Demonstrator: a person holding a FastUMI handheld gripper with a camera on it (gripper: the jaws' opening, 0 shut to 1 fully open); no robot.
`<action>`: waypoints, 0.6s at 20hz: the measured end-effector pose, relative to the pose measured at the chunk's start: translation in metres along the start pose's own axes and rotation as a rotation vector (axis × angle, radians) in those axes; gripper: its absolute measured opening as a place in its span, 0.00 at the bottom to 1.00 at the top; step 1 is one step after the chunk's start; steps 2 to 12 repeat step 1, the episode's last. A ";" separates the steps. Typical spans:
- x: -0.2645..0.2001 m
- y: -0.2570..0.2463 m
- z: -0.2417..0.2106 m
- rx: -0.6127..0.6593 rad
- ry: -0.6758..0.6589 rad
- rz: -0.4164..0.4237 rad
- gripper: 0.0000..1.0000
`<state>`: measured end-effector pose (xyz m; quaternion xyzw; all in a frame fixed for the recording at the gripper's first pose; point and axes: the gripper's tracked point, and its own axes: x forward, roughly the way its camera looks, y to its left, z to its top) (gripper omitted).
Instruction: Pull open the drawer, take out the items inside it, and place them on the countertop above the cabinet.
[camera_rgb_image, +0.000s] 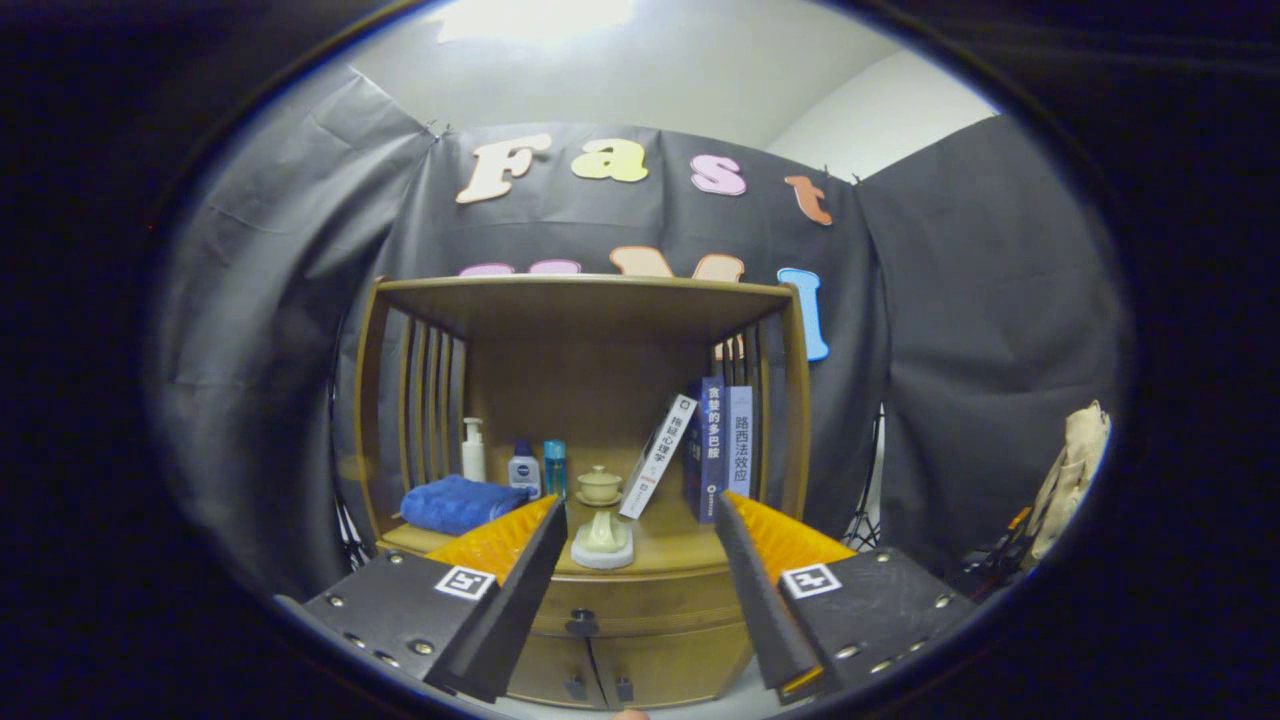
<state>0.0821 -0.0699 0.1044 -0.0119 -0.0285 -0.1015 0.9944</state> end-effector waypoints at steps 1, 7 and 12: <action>-0.002 -0.006 -0.001 0.010 0.001 -0.001 0.97; -0.002 -0.006 -0.001 0.010 0.001 -0.001 0.97; -0.002 -0.006 -0.001 0.010 0.001 -0.001 0.97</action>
